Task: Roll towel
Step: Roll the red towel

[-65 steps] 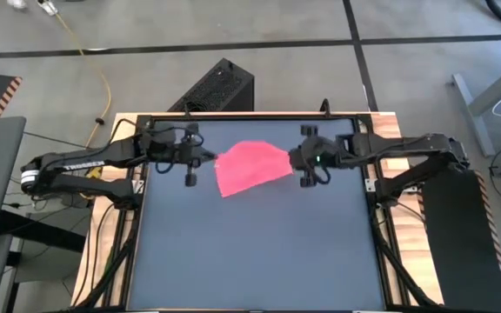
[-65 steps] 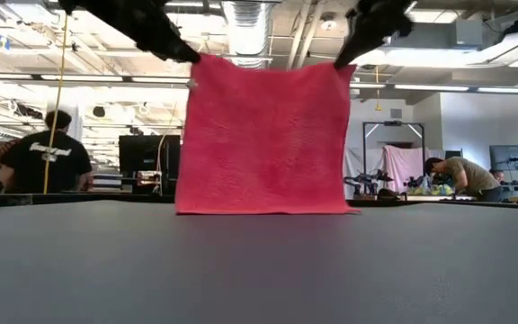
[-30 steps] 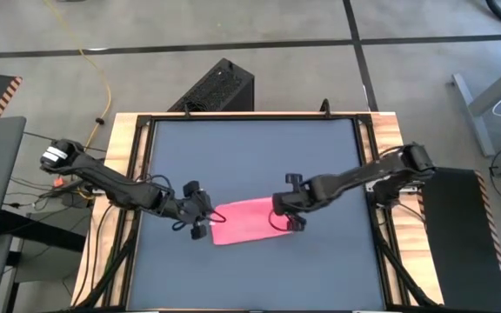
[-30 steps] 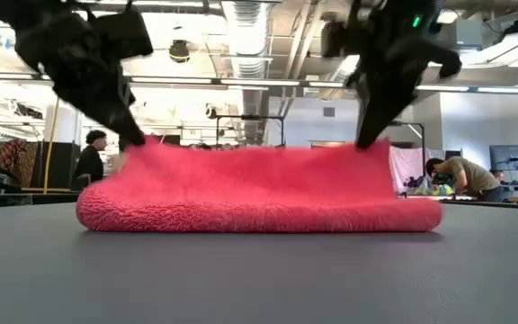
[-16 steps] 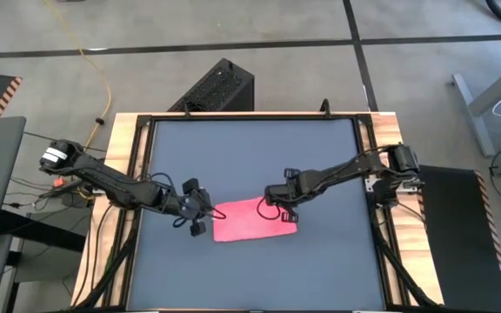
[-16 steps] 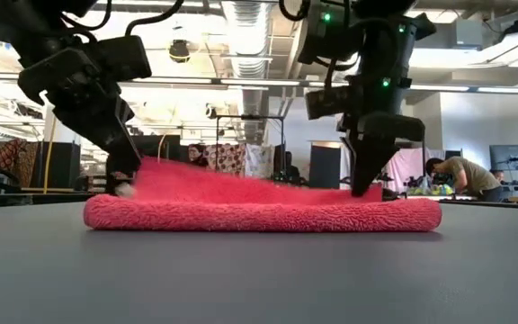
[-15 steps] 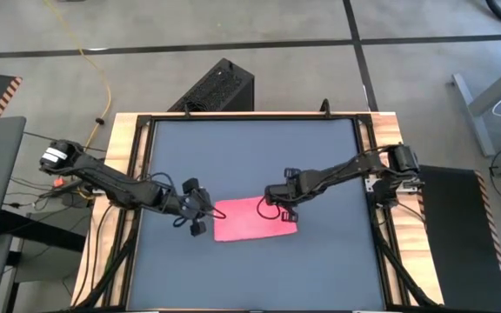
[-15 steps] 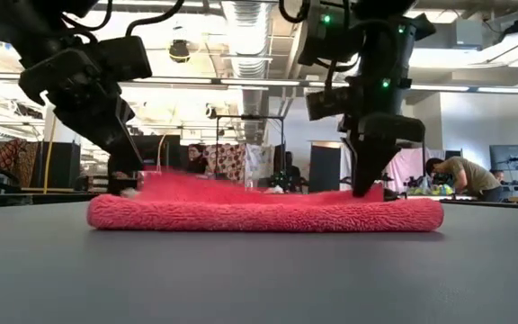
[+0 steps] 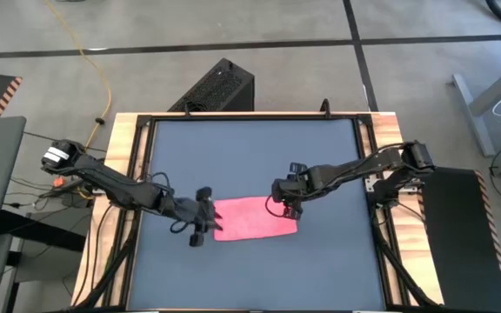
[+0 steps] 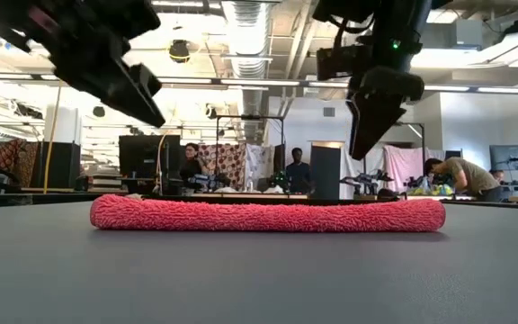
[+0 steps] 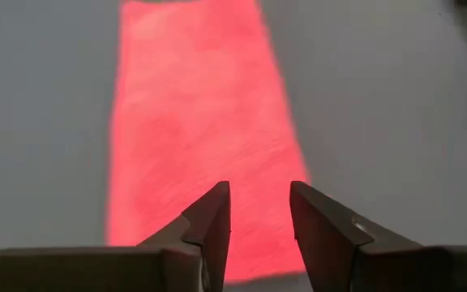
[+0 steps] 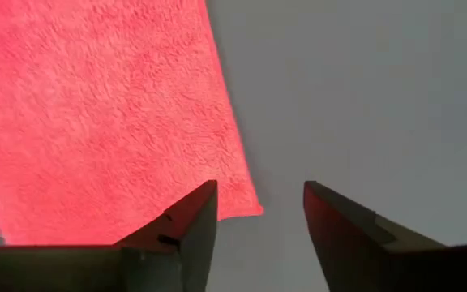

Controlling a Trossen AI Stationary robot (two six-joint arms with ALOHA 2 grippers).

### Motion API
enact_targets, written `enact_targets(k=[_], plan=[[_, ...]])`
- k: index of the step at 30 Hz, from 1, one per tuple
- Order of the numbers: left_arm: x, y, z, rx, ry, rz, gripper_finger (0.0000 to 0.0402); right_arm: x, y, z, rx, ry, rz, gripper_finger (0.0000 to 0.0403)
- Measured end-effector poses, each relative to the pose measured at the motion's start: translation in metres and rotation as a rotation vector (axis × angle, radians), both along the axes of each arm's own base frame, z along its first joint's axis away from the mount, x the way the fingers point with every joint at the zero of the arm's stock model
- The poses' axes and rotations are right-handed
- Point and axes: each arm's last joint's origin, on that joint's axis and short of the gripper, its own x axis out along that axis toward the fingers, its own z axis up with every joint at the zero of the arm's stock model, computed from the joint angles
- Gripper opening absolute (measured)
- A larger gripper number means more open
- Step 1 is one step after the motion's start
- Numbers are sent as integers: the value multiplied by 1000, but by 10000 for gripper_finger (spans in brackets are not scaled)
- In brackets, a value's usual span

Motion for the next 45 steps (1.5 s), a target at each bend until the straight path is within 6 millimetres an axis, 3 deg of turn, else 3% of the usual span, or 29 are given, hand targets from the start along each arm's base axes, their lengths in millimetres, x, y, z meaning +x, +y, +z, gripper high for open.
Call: enact_targets(k=[3, 7, 12, 16, 25, 31, 33, 35, 41, 45], plan=[[2, -9, -18, -8, 87, -27, 113, 0, 11, 3, 71, -26, 34, 222], [7, -22, -41, -30, 155, -65, 108, -1, 47, -1, 135, -45, 146, 221], [7, -36, -53, 20, 149, -70, 108, -13, 89, -7, 112, -54, 227, 214], [6, -43, -64, 66, 168, -56, 108, -22, 109, -21, 57, -39, 236, 208], [6, -45, -74, 83, 185, 17, 98, -25, 115, -58, -10, 0, 183, 177], [5, -44, -75, 102, 205, 24, 33, -18, 122, -79, 15, 21, 170, 76], [4, -41, -76, 128, 227, 28, 9, -18, 125, -80, 47, 3, 154, 30], [2, -35, -77, 156, 263, 41, 5, -14, 131, -77, 119, -49, 133, 16], [-7, -14, -70, 257, 364, 73, 1, 13, 152, -51, 378, -251, 153, 43], [-17, 1, -54, 329, 389, 122, 0, 27, 159, -35, 515, -385, 217, 47]])
